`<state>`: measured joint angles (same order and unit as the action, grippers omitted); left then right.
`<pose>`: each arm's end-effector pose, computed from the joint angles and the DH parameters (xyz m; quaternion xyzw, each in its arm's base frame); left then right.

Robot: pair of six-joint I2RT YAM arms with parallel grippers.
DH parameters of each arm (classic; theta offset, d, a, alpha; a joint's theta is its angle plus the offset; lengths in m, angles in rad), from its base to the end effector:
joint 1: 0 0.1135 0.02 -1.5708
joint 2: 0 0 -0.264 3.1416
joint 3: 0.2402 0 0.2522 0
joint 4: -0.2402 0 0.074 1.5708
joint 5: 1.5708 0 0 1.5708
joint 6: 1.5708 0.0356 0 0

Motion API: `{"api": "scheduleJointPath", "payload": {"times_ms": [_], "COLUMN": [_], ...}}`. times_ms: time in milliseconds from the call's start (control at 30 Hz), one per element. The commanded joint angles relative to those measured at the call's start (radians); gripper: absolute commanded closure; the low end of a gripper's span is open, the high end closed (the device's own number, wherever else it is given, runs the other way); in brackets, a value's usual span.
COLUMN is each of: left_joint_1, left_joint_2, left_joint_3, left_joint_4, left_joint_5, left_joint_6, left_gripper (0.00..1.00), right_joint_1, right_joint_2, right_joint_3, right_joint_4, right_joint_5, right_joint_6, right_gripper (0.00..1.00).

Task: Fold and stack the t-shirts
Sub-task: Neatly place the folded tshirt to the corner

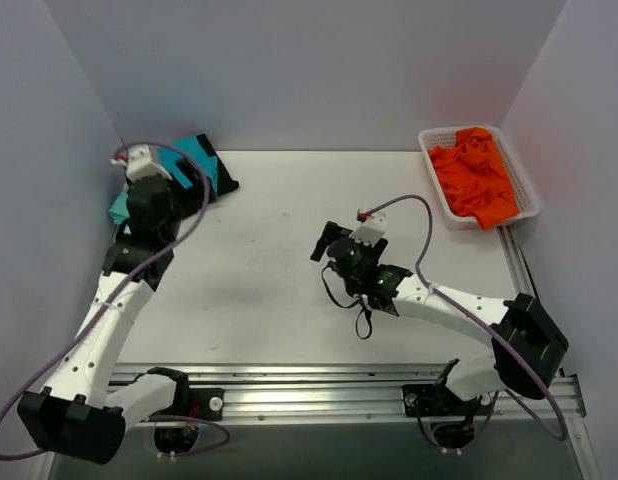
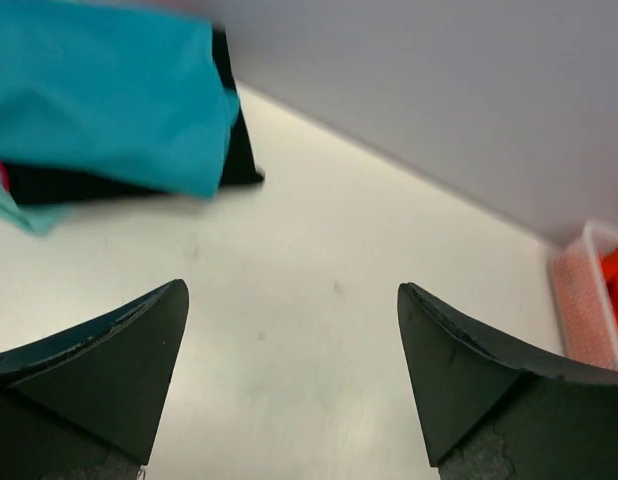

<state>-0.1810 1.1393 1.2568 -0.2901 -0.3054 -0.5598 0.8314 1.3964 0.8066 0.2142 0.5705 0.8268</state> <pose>0.2500 -0.0349 0.4231 -0.2386 0.7246 -0.1217 0.6351 0.2216 0.2145 0.2490 0.1565 0.7936 0.2409 0.5363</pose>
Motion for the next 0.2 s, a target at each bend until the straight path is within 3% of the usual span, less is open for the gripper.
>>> {"api": "scheduleJointPath", "payload": {"times_ms": [0, 167], "left_joint_1": [-0.109, -0.178], "left_joint_2": [-0.093, -0.190], "left_joint_3": [-0.218, -0.399], "left_joint_4": [0.075, 0.074], "left_joint_5": [0.048, 0.058], "left_joint_6": [0.023, 0.055], "left_gripper": [0.06, 0.06], "right_joint_1": [0.102, 0.224], "right_joint_2": [-0.066, -0.123], "right_joint_3": [0.062, 0.077], "right_joint_4": [-0.042, -0.033], "right_joint_5": [0.173, 0.302], "right_joint_6": [-0.054, -0.112], "right_gripper": [0.00, 0.00]}}
